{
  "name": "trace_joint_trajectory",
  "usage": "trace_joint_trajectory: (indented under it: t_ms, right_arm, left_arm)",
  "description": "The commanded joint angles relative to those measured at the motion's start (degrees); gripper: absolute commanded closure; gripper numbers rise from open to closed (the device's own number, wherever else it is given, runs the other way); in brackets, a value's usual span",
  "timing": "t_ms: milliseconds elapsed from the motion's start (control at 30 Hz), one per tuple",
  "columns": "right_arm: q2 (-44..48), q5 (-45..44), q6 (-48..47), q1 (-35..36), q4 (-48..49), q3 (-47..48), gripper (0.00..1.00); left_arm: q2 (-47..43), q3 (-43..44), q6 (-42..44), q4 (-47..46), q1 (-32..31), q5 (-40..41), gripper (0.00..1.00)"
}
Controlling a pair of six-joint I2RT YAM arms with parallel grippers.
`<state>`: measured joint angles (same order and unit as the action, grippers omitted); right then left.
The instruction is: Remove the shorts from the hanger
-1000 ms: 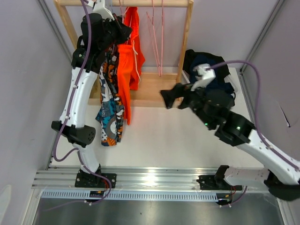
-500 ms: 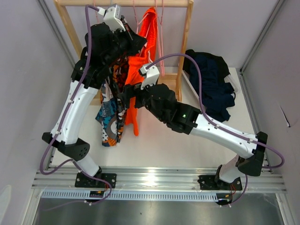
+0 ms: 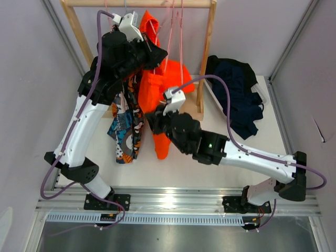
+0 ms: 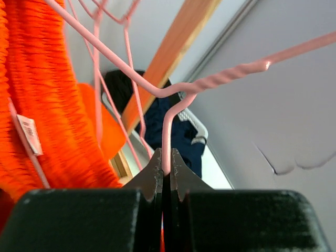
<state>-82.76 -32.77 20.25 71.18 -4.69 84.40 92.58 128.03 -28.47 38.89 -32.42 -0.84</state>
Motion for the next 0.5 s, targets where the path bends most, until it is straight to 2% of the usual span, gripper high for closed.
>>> trace_joint_trajectory:
  t_ms: [0, 33, 233, 367, 467]
  right_arm:
    - [4.0, -5.8, 5.9, 8.8, -5.1, -5.8, 1.00]
    - [3.8, -8.0, 7.0, 12.1, -6.9, -6.3, 1.00]
    - [2.8, -14.0, 13.4, 20.7, -12.5, -8.1, 1.00]
    - [2.6, -15.0, 14.6, 22.3, -12.2, -9.3, 1.00]
    - [2.6, -16.8, 10.9, 20.9, -10.4, -8.8, 1.00]
  left_arm:
    - [-2.6, 7.1, 4.5, -9.8, 1.4, 4.7, 1.00]
    - [-2.2, 7.4, 4.6, -10.2, 1.5, 5.7, 1.00]
    - [-1.3, 8.5, 4.5, -10.8, 4.0, 7.0, 1.00]
    - [-0.6, 9.0, 2.9, -8.7, 6.2, 4.9, 1.00]
    - [-1.7, 7.5, 2.4, -6.3, 6.2, 1.3, 1.00]
